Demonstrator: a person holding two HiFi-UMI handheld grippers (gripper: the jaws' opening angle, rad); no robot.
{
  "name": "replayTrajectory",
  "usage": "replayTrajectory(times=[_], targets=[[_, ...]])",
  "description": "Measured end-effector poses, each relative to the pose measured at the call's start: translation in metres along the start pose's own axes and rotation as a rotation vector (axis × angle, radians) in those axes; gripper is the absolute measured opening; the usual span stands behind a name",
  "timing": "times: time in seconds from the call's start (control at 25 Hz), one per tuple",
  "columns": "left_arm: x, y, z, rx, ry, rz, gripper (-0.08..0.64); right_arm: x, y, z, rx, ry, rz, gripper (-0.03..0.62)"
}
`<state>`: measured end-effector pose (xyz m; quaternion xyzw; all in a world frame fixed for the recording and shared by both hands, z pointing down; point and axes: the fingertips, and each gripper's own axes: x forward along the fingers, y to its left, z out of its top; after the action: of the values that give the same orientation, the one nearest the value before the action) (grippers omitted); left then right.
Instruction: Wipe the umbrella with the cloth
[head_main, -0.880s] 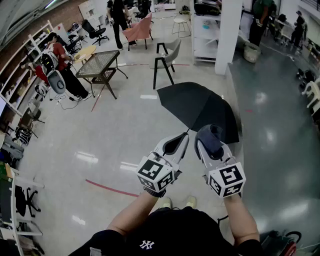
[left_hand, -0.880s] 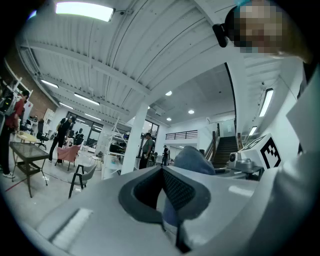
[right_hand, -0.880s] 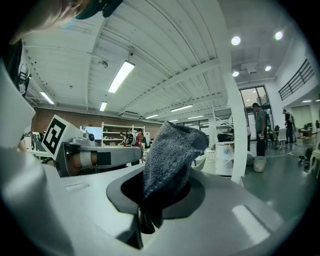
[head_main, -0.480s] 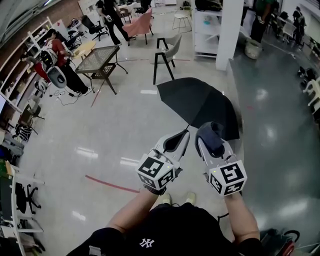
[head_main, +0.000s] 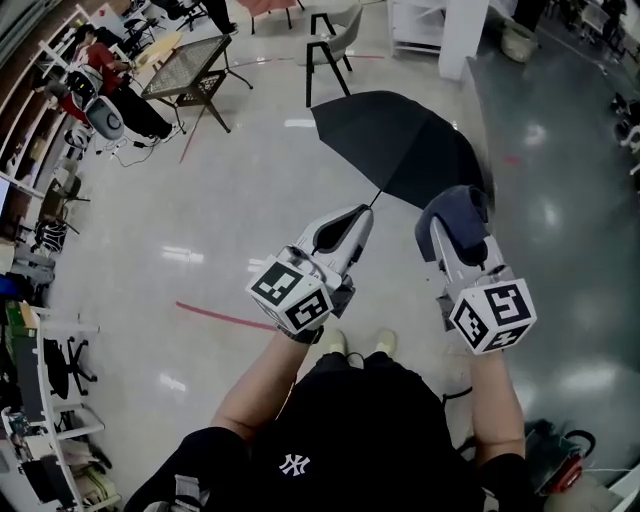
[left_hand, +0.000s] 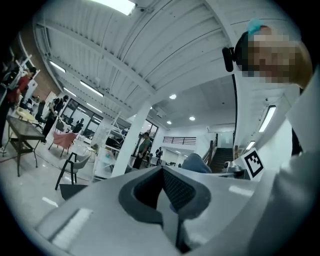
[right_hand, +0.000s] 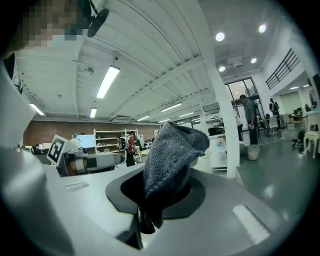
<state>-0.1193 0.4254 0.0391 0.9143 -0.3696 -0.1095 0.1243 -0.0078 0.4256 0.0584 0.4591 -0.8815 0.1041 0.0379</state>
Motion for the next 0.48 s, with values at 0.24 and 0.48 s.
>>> replayTrajectory(times=[0.24,0.48], targets=[[0.028,-0.007,-0.019,0.044,0.020,0.075,0.003,-0.009,-0.039,-0.014,0.014,0.017,0.010,0.075],[0.049,0.005,-0.047,0.058,0.050,0.147,0.003,0.005,-0.065,-0.026,0.030,0.031,0.034,0.075]])
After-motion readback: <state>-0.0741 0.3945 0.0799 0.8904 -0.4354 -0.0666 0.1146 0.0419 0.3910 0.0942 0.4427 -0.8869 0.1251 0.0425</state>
